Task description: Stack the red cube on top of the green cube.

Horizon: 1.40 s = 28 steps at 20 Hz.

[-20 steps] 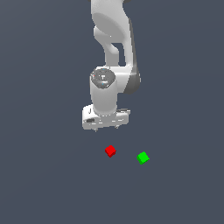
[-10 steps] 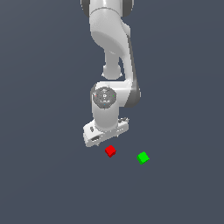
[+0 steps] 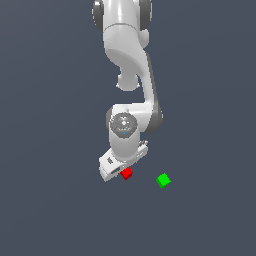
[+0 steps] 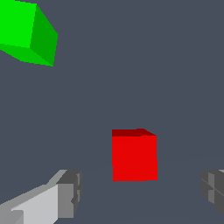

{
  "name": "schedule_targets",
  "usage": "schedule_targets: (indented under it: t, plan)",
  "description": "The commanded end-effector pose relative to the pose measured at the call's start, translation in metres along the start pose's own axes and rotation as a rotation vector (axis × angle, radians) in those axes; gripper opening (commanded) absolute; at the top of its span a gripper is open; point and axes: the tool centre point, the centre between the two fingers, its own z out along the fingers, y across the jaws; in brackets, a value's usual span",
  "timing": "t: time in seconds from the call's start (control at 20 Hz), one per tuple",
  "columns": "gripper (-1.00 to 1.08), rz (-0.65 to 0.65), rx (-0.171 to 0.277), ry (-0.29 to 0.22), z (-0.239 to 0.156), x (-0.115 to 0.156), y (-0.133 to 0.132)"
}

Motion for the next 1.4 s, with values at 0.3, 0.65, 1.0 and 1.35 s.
schedule_targets:
  t: [0.3, 0.65, 1.0, 1.35]
  plan:
    - [1.00, -0.034, 0.000, 0.001, 0.004, 0.006, 0.000]
    - [1.00, -0.029, 0.000, 0.001, 0.007, 0.005, 0.000]
    - [1.00, -0.028, -0.001, 0.001, 0.039, 0.004, -0.001]
    - [1.00, -0.027, -0.001, 0.001, 0.054, 0.004, 0.000]
